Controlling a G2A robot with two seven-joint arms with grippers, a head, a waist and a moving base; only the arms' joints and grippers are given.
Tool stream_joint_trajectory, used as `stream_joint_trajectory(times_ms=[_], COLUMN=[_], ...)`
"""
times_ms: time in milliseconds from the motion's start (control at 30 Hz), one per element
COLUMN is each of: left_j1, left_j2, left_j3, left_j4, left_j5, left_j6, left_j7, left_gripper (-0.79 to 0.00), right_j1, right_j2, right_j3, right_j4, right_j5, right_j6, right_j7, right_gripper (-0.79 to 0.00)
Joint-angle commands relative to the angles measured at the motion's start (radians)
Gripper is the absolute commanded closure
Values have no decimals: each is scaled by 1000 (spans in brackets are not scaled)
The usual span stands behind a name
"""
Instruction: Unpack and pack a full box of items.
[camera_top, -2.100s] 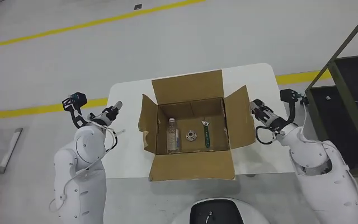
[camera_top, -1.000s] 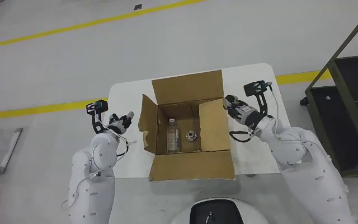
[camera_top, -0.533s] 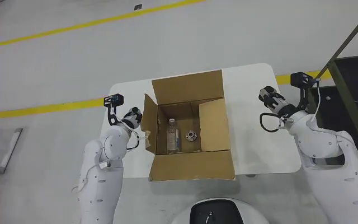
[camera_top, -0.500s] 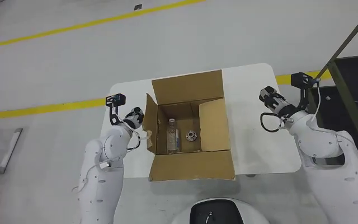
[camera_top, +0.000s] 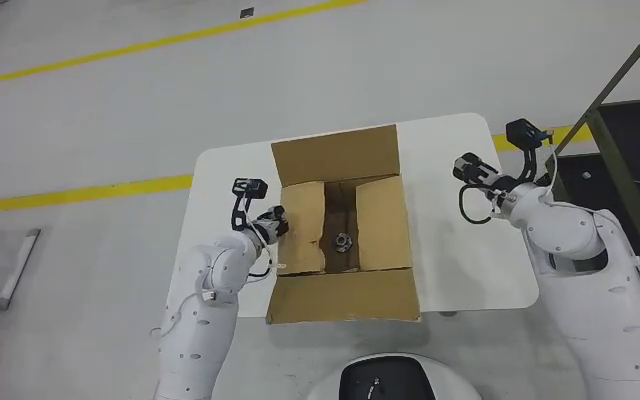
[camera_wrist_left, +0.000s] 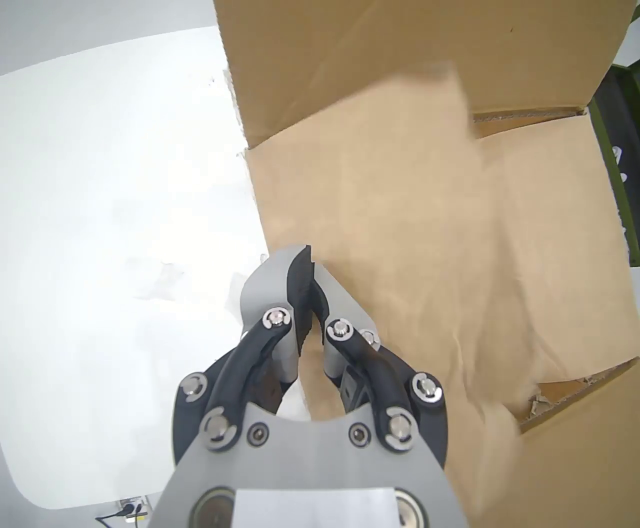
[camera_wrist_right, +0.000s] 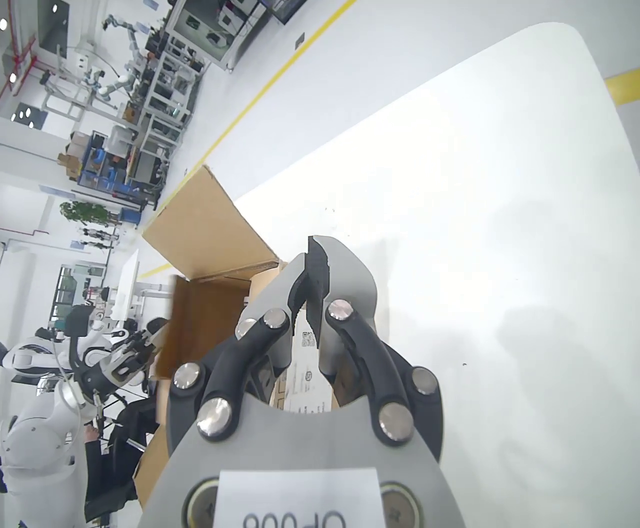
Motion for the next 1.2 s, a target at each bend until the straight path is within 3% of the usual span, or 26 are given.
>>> stream_joint_trajectory(times_ms=[0, 400, 433, 467, 533, 567, 600, 933, 1167], left_j1=[-6, -13, -12, -13, -9, -7, -3, 23, 66], left_j2=[-1, -1, -1, 0, 2, 3, 5, 13, 27], left_j3=[18, 33, 28, 21, 10, 3, -4, -84, -161], left_j4=[11, 10, 6, -2, -24, -38, -49, -148, -199], left_j5=[10, 40, 29, 21, 10, 10, 9, -66, -52], left_j6=[-4, 31, 39, 48, 43, 42, 45, 112, 117], left_j7=[6, 43, 39, 33, 26, 27, 29, -3, 1], left_gripper=[0, 0, -249, -354, -391, -634, -785, -785, -785], right_j1=[14, 130, 130, 130, 130, 130, 130, 130, 270], right_j2=[1, 12, 12, 12, 12, 12, 12, 11, 1], right_j3=[-2, -42, -42, -42, -42, -42, -42, -39, -83], right_j4=[11, 96, 96, 96, 96, 96, 96, 127, 335], right_j5=[11, 5, 5, 5, 5, 5, 5, 56, 176], right_j6=[0, 6, 6, 6, 6, 6, 6, 0, -16], right_j7=[10, 99, 99, 99, 99, 99, 99, 70, 74], right_gripper=[0, 0, 0, 0, 0, 0, 0, 0, 0])
